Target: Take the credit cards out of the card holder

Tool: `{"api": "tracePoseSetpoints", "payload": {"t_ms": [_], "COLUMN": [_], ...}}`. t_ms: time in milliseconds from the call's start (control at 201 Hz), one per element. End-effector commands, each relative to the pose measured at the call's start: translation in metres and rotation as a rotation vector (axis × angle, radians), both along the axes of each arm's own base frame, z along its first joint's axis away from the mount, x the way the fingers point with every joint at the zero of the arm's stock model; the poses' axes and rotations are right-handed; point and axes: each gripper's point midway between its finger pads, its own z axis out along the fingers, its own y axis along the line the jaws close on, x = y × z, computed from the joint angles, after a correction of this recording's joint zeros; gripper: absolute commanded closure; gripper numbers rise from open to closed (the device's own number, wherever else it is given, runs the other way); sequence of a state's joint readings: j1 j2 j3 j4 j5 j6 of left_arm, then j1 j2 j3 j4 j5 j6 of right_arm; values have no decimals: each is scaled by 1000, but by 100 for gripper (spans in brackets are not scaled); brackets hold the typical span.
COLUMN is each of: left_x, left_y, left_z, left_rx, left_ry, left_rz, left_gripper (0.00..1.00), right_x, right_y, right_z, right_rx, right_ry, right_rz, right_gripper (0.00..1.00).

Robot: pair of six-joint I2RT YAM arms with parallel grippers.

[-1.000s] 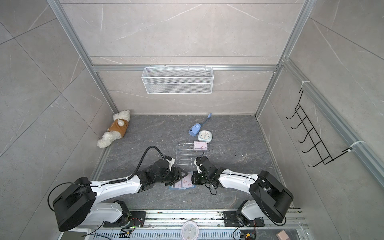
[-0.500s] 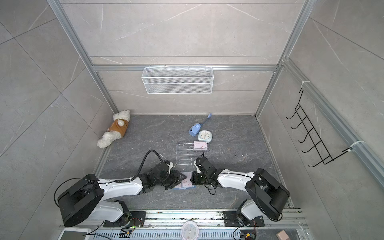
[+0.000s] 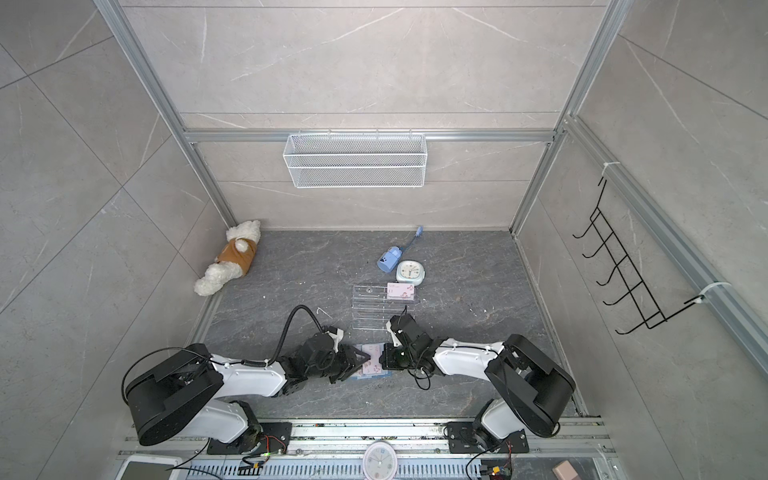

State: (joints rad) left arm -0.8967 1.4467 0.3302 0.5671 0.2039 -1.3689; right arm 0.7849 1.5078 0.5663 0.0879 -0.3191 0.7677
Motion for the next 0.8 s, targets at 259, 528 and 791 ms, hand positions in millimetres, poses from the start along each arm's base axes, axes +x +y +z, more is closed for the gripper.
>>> {"api": "tracePoseSetpoints", "payload": {"t_ms": [259,528,791], "left_x": [7,8,7], "left_y": [0,-5,-3], "left_z": [2,3,6], "left_rx": [-33,-58,-61], "left_ry": [-45,-52,-67], "left_rz": [33,23,19], "left_gripper": [77,93,100], "right_x": [-8,-9,-9], "right_y": [-8,-9,-11], "right_z": [-17,-17,-20], "right_rx": [-36,-39,-45], "right_ry": [51,55,61], "right_rz": [-10,-11,-15], "right_gripper": [95,95,95]}}
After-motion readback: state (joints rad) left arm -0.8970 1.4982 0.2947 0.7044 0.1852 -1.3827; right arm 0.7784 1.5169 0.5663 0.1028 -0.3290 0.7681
